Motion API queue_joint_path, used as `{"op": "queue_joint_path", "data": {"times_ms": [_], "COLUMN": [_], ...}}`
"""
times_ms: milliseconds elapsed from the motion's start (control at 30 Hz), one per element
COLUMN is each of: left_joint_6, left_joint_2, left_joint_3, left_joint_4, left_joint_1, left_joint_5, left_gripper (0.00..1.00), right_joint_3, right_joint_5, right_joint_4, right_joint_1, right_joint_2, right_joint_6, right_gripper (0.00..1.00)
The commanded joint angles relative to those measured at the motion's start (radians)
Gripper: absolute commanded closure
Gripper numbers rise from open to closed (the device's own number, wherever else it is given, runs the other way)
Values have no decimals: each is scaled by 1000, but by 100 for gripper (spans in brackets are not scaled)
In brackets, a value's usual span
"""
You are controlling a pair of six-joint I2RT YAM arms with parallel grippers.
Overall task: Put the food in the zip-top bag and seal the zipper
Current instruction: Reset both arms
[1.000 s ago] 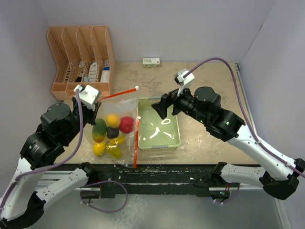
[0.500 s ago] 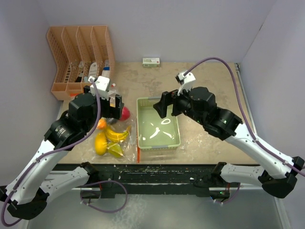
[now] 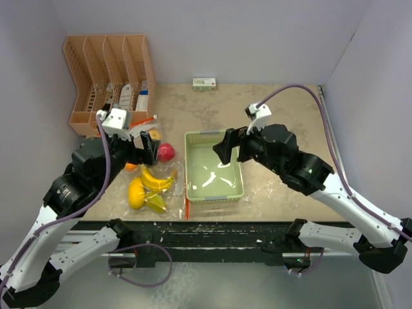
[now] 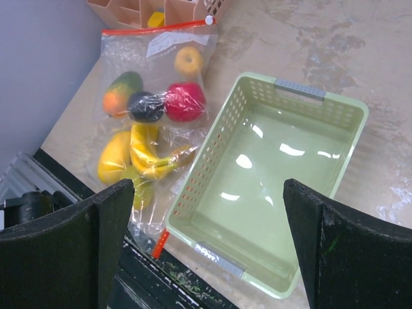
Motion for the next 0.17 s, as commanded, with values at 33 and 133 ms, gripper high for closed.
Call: {"op": "queue_joint_path", "data": {"times_ms": [33, 133], "left_joint_6": [-12, -9], "left_joint_2": [18, 26], "left_joint_3": [-10, -19], "left_joint_4": [1, 6], "left_joint_1": [2, 2], "left_joint_5": [23, 29], "left_gripper": [1, 1], "right_joint_3": [-10, -15], "right_joint_5": [14, 27], "right_joint_4": [-26, -39], "right_joint_1": [-2, -2], "right_joint_2": [-34, -41], "right_joint_6": [27, 43], "right_gripper": [1, 0]}}
